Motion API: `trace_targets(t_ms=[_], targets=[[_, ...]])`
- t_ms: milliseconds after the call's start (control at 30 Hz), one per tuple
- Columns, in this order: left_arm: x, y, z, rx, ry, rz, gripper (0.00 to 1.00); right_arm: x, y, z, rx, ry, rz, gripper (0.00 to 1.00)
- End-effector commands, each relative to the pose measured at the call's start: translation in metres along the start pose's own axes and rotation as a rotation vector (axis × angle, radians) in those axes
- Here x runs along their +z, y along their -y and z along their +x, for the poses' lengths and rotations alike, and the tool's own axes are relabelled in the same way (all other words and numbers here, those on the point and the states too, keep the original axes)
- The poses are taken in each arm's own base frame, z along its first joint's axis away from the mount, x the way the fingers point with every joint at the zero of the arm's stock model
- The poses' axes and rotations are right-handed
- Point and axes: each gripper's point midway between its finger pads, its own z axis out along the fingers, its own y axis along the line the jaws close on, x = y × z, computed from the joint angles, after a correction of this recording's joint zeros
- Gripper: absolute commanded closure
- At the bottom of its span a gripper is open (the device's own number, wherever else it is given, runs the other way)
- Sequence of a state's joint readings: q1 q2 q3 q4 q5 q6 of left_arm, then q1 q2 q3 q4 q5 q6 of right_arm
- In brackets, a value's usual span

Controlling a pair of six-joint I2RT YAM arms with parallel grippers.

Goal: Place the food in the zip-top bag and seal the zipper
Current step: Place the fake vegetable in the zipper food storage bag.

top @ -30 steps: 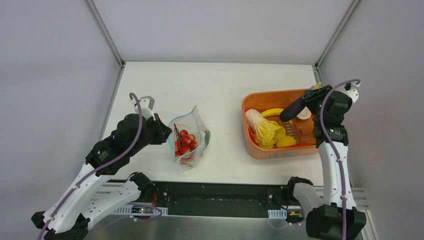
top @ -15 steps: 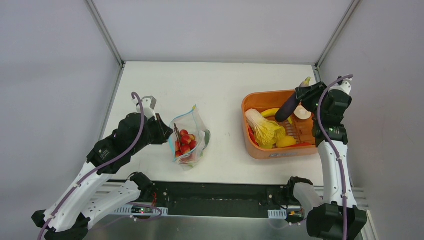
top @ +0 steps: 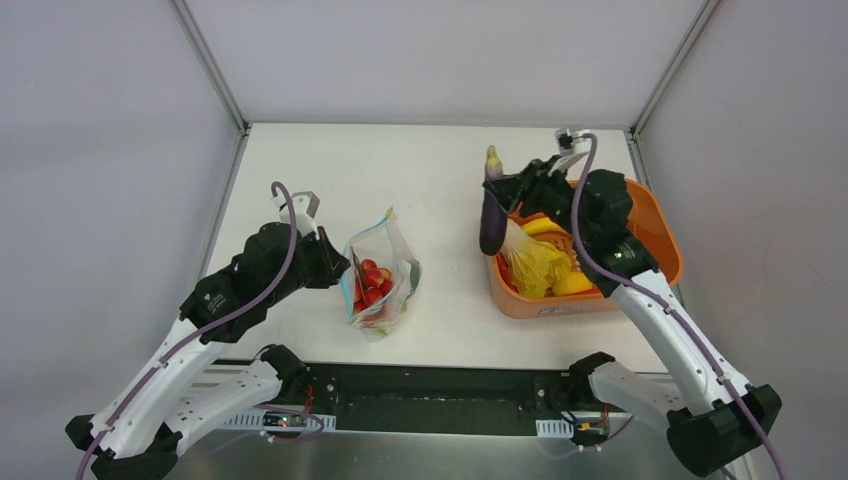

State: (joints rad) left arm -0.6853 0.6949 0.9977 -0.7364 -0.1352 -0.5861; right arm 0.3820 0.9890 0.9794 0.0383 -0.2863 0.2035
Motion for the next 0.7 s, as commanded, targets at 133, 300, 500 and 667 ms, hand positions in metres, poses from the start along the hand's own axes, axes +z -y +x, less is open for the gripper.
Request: trace_targets(t_ms=[133, 300, 500, 667], targets=[[-0.007, 0.006, -0.015, -0.01, 0.056, 0.027, 1.0, -0.007, -0.146, -0.013, -0.388, 0.175, -0.482, 1.0], [-0.01, 0.005, -0.016, -0.022, 0.07, 0.029, 1.0, -0.025, -0.226, -0.004, -0.521, 0.272, -0.729, 1.0], [-0.009, 0.01, -0.015, -0.032, 0.058, 0.052, 1.0, -0.029, -0.29, 0.025, -0.705, 0.36, -0.896, 1.0], [-0.01, 0.01, -0.015, -0.04, 0.066, 0.058, 1.0, -0.033, -0.318, 0.036, -0.724, 0.41, -0.989, 1.0]])
